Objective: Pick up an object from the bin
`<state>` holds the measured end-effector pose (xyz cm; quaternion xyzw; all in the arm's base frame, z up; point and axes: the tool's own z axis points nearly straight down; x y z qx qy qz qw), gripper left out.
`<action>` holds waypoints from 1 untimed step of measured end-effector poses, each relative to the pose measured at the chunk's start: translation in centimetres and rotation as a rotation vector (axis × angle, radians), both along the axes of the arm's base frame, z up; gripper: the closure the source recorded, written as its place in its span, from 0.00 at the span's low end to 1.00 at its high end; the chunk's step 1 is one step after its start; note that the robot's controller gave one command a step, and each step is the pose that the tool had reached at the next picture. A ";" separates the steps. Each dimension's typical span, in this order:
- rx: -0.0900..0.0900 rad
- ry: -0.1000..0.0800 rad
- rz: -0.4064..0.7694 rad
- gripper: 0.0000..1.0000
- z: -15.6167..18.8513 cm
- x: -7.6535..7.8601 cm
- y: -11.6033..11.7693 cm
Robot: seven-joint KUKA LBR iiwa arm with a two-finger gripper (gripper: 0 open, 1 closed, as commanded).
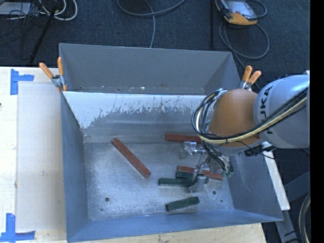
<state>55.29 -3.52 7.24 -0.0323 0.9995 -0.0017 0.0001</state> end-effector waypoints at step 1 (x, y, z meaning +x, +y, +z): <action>0.004 0.000 0.001 1.00 0.0 0.0 0.4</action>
Offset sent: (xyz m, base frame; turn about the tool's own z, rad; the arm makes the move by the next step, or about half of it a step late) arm 0.0000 0.0000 0.0000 0.0000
